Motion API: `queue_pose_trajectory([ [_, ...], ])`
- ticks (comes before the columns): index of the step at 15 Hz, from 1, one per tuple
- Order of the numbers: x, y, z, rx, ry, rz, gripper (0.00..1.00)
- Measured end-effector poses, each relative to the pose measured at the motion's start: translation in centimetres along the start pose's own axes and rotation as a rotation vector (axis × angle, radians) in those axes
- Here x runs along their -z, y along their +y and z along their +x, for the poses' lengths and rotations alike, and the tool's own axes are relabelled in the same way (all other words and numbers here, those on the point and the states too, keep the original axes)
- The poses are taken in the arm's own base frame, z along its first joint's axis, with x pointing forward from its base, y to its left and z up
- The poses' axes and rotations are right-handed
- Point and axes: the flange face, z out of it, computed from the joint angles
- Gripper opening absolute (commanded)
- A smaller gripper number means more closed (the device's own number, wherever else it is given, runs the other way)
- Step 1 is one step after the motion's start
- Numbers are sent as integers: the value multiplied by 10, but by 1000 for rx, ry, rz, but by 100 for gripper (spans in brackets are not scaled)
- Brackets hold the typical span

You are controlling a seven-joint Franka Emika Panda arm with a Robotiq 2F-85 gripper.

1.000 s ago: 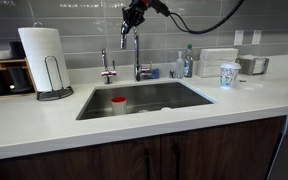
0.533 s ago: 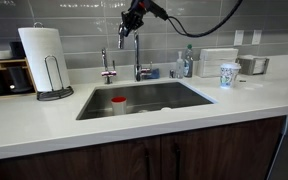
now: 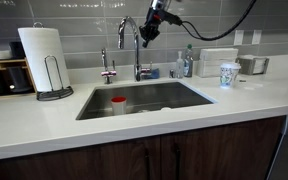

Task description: Push the tap to the left, open the tap, close the tap

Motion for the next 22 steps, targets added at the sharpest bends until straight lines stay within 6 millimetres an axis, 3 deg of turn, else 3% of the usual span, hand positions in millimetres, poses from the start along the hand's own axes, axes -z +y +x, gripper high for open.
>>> queue_pose_trajectory([
  [9, -51, 56, -19, -148, -5, -67, 4],
  [15, -83, 70, -22, -204, 76, -83, 4],
  [22, -103, 77, -15, -218, 157, -87, 4],
])
